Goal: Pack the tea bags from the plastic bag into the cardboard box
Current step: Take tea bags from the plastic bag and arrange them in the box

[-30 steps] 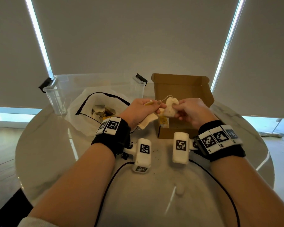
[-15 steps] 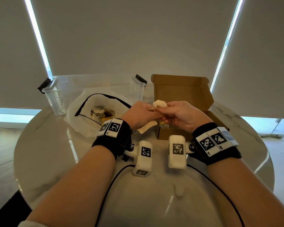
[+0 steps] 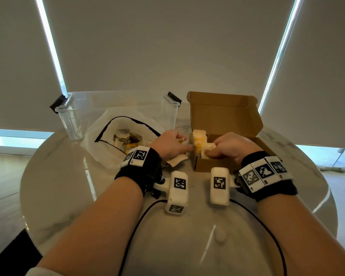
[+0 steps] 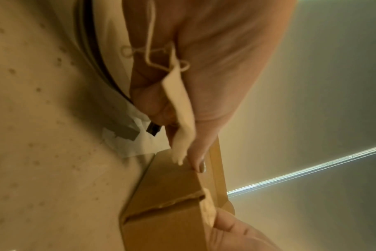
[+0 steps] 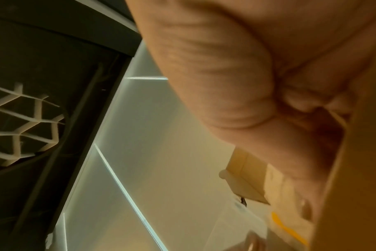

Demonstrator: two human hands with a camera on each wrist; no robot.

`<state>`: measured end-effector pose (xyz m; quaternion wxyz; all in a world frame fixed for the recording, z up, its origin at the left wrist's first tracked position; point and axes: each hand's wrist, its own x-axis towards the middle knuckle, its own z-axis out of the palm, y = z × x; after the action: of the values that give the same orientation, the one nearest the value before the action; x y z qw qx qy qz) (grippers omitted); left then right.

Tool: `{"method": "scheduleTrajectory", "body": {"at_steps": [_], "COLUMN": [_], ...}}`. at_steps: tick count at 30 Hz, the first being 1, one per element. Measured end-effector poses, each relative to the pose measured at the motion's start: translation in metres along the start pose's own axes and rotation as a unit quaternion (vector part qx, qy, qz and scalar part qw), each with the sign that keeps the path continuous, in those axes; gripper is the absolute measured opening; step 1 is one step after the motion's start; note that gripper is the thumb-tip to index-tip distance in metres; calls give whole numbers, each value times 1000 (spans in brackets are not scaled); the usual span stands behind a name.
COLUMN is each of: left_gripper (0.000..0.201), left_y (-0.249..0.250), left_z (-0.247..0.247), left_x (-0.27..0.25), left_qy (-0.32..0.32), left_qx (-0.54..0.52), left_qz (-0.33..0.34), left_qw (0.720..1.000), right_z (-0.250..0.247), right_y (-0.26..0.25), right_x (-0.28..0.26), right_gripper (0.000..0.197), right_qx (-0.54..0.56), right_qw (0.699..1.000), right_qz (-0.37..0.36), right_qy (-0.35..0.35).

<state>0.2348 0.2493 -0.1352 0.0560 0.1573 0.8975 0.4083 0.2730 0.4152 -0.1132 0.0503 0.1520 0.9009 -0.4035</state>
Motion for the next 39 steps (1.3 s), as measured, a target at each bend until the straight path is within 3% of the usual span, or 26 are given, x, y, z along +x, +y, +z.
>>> {"method": "scheduleTrajectory", "body": {"at_steps": [4,9,12,17,21,26,29,31,34,36,39], "left_gripper": [57,55,51,31,27,28,32,29,35,36,25], "left_y": [4,4,4,9,16,17,15,16,19,20,19], "left_z": [0,1,2,6,7,5,7,8,10,10,8], "left_x": [-2,-2,-2,1,2,0,0,-1,-2,-2,-3], "left_qy": [-1,-15,16,113,155,167,134,101,81,70,72], "left_qx": [35,32,6,-139,-217,-296,-348,-393,-381,-387,-412], "left_qz": [14,25,33,27,6,-18,-31,-41,-57,-56,-58], "left_qw": [999,999,999,984,964,940,927,913,919,918,906], "right_z": [9,19,19,16,8,9,13,14,11,8,2], "right_y": [-4,-13,-13,-10,-16,-23,-26,-25,-21,-19,-16], "right_x": [6,11,13,6,-9,-32,-36,-35,-31,-28,-26], "right_gripper": [20,20,20,19,11,36,39,29,15,19,31], "right_qx": [-18,85,99,104,93,109,55,46,27,14,30], "right_qw": [1000,995,993,994,988,957,933,928,926,924,915], "right_qz": [13,29,38,18,-79,-265,-356,-370,-375,-381,-402], "right_qy": [7,45,48,28,95,-35,-20,-9,19,34,2]}}
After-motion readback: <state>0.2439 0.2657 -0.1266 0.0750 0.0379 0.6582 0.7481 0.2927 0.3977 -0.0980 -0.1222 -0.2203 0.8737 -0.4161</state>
